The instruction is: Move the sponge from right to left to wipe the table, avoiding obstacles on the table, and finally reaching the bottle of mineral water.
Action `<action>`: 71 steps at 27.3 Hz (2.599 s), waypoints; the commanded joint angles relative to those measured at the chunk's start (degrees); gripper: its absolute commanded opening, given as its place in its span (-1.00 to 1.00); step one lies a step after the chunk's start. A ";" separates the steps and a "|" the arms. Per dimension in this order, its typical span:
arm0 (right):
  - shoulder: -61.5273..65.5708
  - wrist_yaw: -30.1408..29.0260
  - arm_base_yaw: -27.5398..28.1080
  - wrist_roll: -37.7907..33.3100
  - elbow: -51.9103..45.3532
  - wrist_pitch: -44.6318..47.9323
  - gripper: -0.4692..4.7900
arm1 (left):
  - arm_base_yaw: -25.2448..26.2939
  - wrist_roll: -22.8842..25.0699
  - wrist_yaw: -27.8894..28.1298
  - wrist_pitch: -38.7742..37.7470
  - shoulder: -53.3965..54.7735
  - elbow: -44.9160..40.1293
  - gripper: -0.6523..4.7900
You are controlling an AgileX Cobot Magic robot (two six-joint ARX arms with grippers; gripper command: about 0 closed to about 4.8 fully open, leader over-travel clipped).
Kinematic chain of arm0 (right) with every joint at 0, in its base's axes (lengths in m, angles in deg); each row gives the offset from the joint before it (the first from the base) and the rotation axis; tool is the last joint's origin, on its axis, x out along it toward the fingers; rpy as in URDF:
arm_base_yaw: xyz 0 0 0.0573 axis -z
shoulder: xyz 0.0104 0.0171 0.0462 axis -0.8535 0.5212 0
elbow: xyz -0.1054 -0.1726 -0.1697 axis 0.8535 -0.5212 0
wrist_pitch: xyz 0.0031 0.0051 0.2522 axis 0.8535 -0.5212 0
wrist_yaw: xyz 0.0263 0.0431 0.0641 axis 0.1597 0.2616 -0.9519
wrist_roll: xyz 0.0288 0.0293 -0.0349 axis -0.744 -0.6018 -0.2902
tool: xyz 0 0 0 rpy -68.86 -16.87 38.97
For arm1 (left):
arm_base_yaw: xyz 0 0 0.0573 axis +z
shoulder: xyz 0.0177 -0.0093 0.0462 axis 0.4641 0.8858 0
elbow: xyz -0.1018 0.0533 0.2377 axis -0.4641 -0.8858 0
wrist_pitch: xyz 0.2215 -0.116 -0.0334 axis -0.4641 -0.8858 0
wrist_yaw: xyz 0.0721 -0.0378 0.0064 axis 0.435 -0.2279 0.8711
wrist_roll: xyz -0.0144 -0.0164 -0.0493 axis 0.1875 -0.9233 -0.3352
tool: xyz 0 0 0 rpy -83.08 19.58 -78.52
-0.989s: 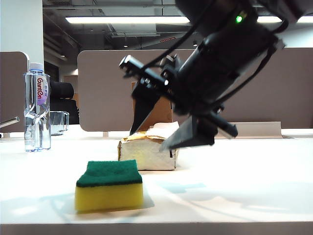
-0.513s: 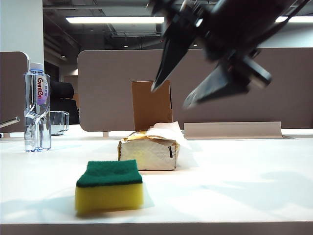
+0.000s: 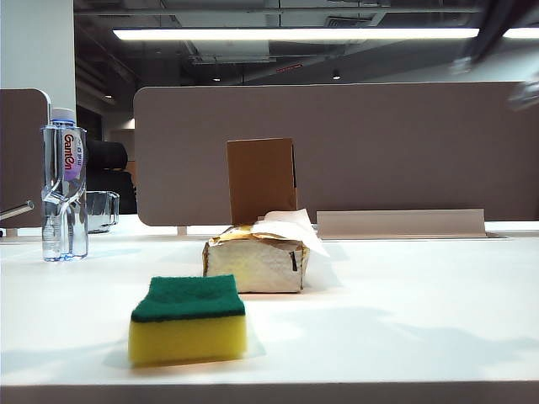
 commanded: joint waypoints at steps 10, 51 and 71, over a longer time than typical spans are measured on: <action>-14.36 -18.05 9.14 2.10 0.22 -19.26 0.21 | -0.92 0.24 -0.07 -2.89 0.02 0.31 0.87; -19.50 -5.57 9.38 6.25 0.39 -27.67 0.10 | -4.20 2.78 0.15 -8.83 0.13 -0.09 0.87; -19.50 -8.55 9.31 6.29 3.72 -28.09 0.10 | -7.04 2.34 -1.38 -3.41 13.27 -6.43 0.95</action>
